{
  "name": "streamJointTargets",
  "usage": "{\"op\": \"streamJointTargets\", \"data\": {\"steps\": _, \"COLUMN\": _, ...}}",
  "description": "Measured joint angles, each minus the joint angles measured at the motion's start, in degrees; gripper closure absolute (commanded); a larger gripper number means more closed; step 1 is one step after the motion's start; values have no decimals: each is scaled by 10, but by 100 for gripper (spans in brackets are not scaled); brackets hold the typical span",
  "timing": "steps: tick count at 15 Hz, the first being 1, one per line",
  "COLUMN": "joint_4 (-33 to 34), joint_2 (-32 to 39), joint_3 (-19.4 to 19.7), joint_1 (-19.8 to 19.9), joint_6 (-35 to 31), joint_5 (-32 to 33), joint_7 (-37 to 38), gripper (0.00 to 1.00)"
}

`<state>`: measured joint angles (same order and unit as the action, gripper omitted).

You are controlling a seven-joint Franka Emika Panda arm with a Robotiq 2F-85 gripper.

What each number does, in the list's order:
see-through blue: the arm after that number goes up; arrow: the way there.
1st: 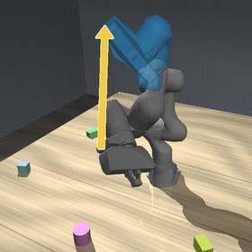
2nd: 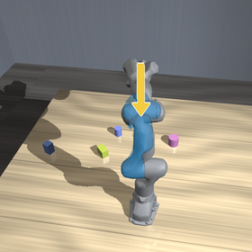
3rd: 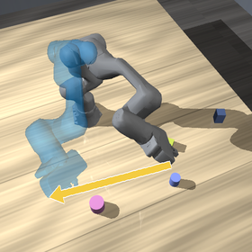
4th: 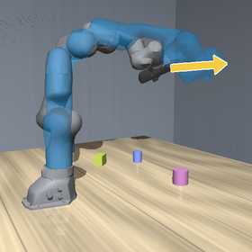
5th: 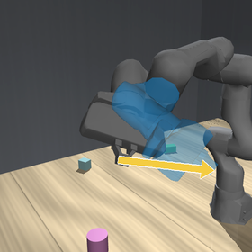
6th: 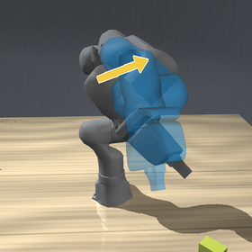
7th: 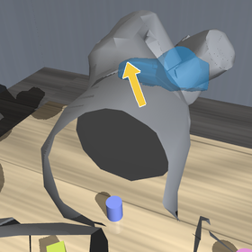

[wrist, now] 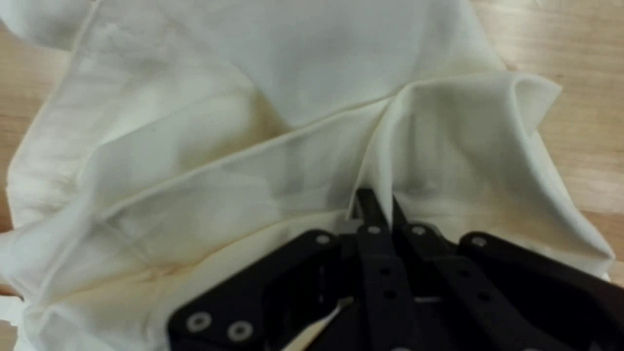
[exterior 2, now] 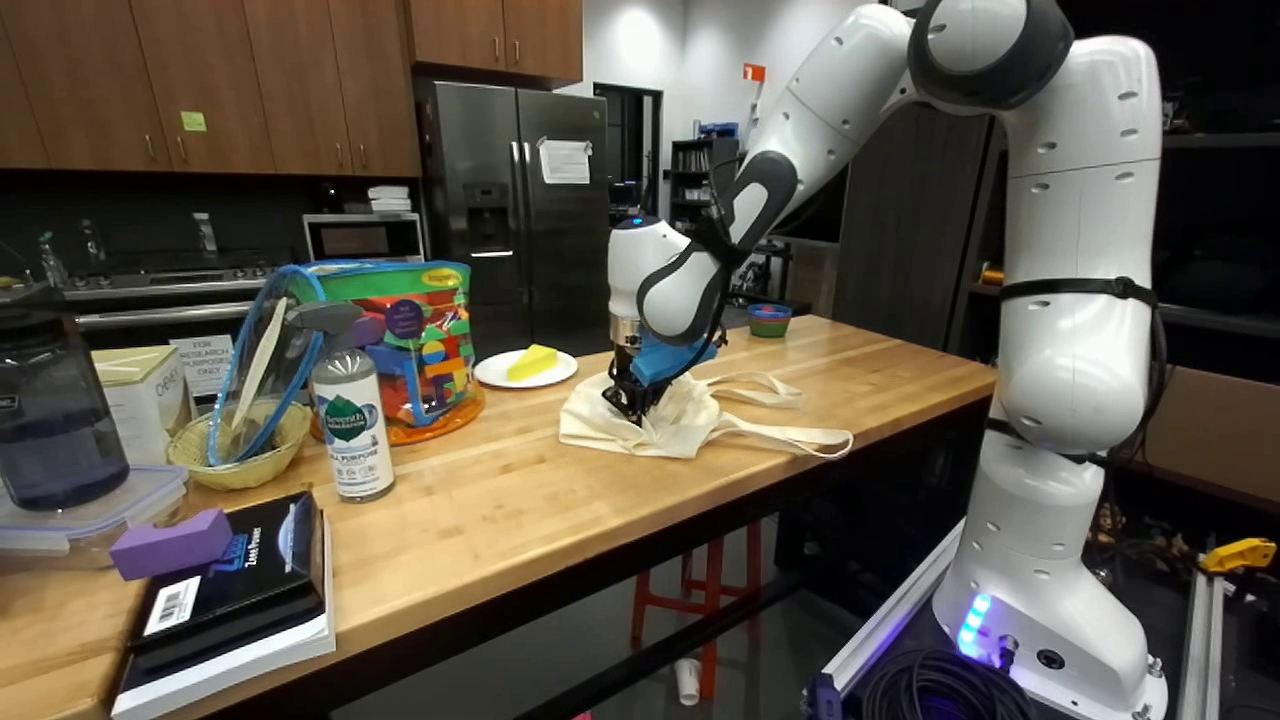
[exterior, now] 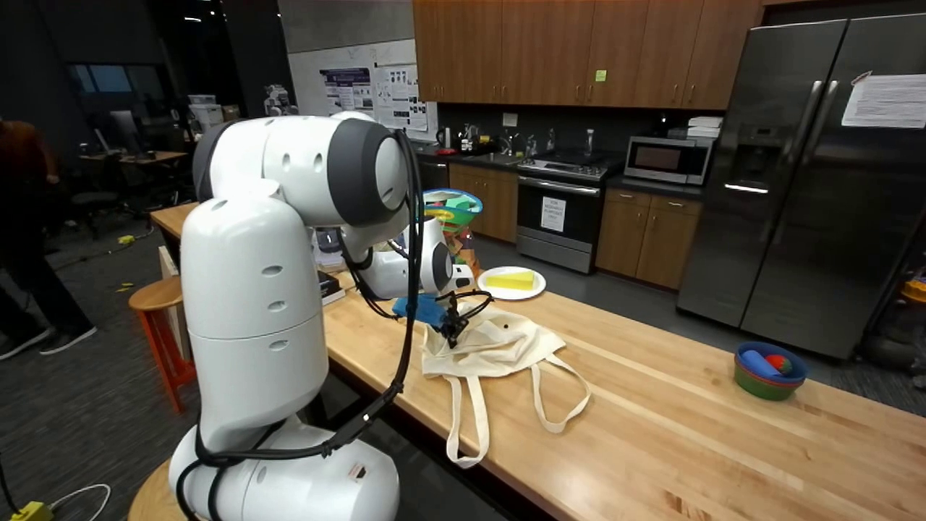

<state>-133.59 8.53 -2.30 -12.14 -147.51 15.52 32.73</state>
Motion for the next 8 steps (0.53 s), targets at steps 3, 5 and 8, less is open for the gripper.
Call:
{"op": "streamJointTargets", "data": {"steps": 3, "joint_4": -7, "joint_2": -7, "joint_3": 5, "joint_1": 8, "joint_6": 11, "joint_5": 0, "joint_7": 1, "gripper": 99}}
{"op": "streamJointTargets", "data": {"steps": 5, "joint_4": -8, "joint_2": -8, "joint_3": 11, "joint_1": 19, "joint_6": 11, "joint_5": 0, "joint_7": 2, "gripper": 99}}
{"op": "streamJointTargets", "data": {"steps": 8, "joint_4": -8, "joint_2": -7, "joint_3": 22, "joint_1": 42, "joint_6": 5, "joint_5": -14, "joint_7": 5, "gripper": 99}}
